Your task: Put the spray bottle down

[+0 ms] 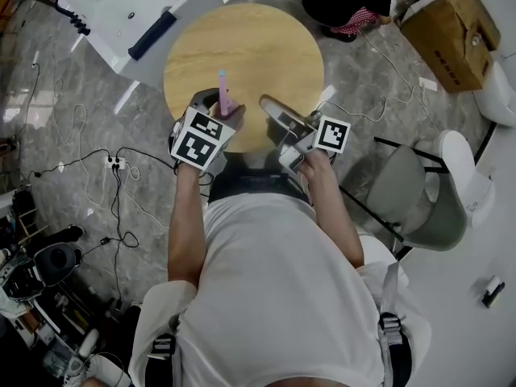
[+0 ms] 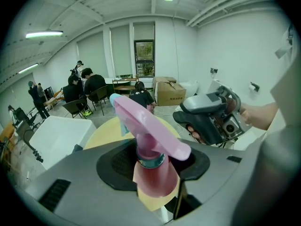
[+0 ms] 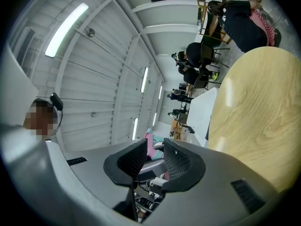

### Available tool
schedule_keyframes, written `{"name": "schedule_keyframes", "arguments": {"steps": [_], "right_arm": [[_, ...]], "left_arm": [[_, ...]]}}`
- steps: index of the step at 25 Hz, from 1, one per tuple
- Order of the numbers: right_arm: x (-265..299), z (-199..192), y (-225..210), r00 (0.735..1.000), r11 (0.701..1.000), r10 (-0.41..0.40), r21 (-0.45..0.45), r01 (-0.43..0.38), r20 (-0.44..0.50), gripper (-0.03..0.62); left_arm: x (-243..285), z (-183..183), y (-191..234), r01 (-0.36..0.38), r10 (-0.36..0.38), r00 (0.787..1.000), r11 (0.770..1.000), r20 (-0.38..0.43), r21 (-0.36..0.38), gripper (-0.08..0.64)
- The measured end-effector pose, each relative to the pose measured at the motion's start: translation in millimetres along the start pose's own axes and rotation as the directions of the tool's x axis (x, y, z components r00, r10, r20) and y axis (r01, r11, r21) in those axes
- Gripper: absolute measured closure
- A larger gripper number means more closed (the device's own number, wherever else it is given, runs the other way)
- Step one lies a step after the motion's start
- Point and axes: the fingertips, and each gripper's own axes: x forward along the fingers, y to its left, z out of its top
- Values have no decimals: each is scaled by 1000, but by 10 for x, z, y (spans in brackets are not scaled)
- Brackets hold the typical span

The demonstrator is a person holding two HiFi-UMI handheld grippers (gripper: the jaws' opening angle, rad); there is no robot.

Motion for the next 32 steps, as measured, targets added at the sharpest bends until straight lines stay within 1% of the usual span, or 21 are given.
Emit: {"name": "schedule_keyframes", "arguments": {"steps": [5,10,13,19,23,27,32], "right_arm": [[91,14,-21,1000,999,-25,-20,25,15,505],[417,162,-221,995,995,-93,-27,94,42,503],[551,189,-327,990,991,-130,-33,132,55,503],[783,199,-536,976,978,-201,-39,205,89,499],[831,188,-591,969,974,-219,-40,224,113,499],[793,177,-660,963,970,-240,-17,244,126,499],[833,293,-791,963,970,-241,-5,243,118,499]], "left_arm": [[73,38,127,24,-24,999,1000,23,18,359],[262,57,578,70,-70,997,998,34,10,359],[400,50,769,94,-94,995,996,44,4,359],[627,33,1064,143,-145,987,989,75,31,359],[762,63,1194,145,-149,984,989,101,39,359],[876,120,1192,141,-145,981,989,132,45,359],[1085,178,1232,118,-125,983,991,137,56,359]]}}
